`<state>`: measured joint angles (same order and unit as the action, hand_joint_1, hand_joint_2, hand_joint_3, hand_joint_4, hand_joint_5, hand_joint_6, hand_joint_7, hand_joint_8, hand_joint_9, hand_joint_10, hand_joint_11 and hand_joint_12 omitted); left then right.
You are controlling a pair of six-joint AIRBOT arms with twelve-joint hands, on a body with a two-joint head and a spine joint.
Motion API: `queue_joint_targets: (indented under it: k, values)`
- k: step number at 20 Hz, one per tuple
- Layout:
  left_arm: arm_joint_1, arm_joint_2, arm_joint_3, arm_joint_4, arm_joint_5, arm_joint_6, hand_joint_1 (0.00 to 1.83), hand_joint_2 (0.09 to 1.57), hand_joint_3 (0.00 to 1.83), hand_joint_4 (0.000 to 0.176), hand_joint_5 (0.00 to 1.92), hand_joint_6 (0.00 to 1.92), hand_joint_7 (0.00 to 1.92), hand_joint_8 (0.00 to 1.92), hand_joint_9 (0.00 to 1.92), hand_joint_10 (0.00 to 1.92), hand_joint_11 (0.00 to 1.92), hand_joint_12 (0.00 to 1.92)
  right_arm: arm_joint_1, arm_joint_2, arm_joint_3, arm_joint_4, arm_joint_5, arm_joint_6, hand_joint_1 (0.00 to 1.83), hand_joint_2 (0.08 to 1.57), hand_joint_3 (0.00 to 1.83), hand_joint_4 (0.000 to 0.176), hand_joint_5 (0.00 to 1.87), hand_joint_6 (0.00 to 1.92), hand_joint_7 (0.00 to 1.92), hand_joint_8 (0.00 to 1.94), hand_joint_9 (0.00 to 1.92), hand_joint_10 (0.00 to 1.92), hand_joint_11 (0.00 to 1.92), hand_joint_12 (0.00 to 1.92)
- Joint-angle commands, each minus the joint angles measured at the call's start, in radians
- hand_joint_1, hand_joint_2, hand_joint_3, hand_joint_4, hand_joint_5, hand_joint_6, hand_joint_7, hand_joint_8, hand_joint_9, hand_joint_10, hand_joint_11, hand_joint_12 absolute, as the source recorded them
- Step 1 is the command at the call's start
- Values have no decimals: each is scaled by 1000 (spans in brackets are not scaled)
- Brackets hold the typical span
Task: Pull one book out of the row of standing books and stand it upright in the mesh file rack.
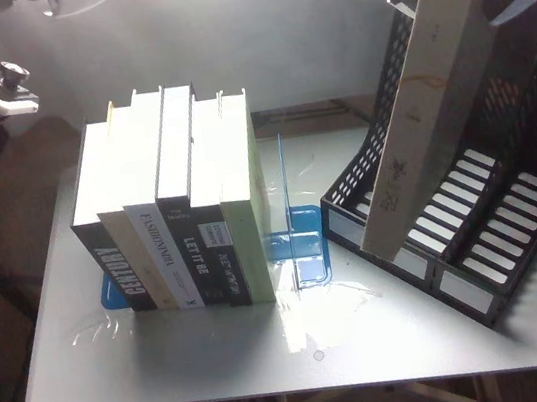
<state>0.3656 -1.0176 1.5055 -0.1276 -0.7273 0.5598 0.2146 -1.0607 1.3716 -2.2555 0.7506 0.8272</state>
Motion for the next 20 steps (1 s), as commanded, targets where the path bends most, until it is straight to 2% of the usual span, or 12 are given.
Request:
queue_joint_targets:
  k: [1,4,7,8,9,11,13,14,16,17,18,20]
  values:
    - [-11,12,-3,-10,-133,-2,207,1438,0,0,77,4,25,1,0,0,0,577,2,6,5,55,-68,-1,1350,1211,0,0,663,1403,826,1207,800,1456,372,1764]
    - [-3,15,-9,-6,-138,-6,243,1447,0,0,76,0,35,2,0,0,0,799,-34,3,12,91,-88,-13,1362,1181,0,0,697,1364,879,1109,885,1331,587,1648]
    - [8,20,-17,5,-149,-15,185,1434,0,0,106,5,40,0,0,0,0,633,-75,-5,25,119,-111,-34,1368,1157,0,0,737,1337,915,1024,929,1256,596,1624]
    - [12,21,-20,9,-154,-20,189,1432,0,0,103,2,24,0,0,0,0,568,-84,-9,33,131,-112,-34,1350,1196,12,0,722,1389,793,1205,827,1404,592,1715]
    - [13,22,-22,12,-157,-22,167,1423,0,0,99,0,11,0,0,0,0,553,-90,-9,35,141,-116,-37,1315,1265,8,0,753,1448,651,1376,572,1586,379,1783]
    - [19,23,-27,17,-165,-28,140,1424,0,3,114,3,21,1,2,1,0,722,-102,-12,43,152,-126,-40,1304,1291,2,0,708,1505,530,1446,623,1614,506,1771]
    - [22,23,-30,22,-169,-29,151,1427,0,5,132,5,34,2,10,4,0,843,-116,-15,48,169,-130,-47,1325,1261,0,0,682,1351,613,1473,738,1581,592,1843]
    - [23,23,-31,23,-171,-30,154,1424,0,3,125,1,33,0,7,3,0,789,-122,-16,50,180,-134,-54,1302,1295,0,0,699,1482,554,1472,592,1636,382,1839]
    - [23,23,-32,28,-172,-36,153,1430,0,14,118,1,33,0,0,0,0,483,-130,-20,56,191,-140,-60,1327,1251,0,0,707,1365,655,1361,737,1583,525,1814]
    - [24,23,-32,30,-172,-36,153,1438,0,19,112,3,35,0,0,0,0,308,-132,-22,61,195,-140,-60,1313,1276,0,0,698,1456,581,1403,667,1618,463,1800]
    - [25,23,-33,30,-174,-36,145,1442,0,21,105,1,30,2,0,0,0,203,-134,-24,64,197,-143,-60,1312,1280,0,0,676,1435,532,1484,721,1593,630,1769]
    - [27,23,-35,30,-177,-36,140,1445,0,17,108,1,30,1,0,0,0,214,-139,-27,73,196,-152,-61,1313,1277,0,0,652,1495,565,1414,729,1575,631,1771]
